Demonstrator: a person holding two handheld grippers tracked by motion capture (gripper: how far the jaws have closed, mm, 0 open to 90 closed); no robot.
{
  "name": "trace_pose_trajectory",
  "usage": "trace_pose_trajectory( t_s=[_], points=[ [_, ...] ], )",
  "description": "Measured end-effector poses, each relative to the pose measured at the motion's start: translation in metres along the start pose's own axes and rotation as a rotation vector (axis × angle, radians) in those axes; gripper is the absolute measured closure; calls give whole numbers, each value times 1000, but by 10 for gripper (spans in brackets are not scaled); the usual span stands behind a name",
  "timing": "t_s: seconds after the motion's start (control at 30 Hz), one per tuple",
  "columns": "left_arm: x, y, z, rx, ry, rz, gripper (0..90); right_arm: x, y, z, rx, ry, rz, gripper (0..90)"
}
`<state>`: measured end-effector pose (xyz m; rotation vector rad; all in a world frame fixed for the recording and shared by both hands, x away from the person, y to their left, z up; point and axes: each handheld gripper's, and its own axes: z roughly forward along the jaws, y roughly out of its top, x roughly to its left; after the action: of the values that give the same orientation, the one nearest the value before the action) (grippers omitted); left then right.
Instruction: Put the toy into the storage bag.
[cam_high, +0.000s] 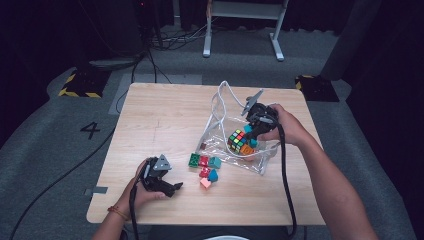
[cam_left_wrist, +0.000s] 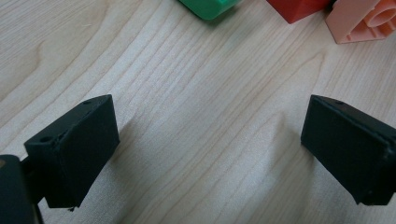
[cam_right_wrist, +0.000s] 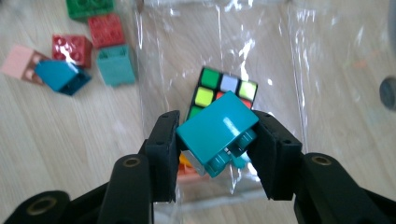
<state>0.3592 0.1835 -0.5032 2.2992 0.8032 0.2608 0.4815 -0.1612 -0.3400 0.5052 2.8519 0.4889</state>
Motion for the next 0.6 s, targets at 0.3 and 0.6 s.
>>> trace_pose_trajectory(
  t_s=[0.3, 0.6],
  points=[
    [0, 0, 0, 3, -1, 1, 41, -9, -29, -6, 15, -2, 80, 549],
    [0, 0, 0, 3, -1, 2, 41, -8, -44, -13, -93, -9, 130, 485]
  ],
)
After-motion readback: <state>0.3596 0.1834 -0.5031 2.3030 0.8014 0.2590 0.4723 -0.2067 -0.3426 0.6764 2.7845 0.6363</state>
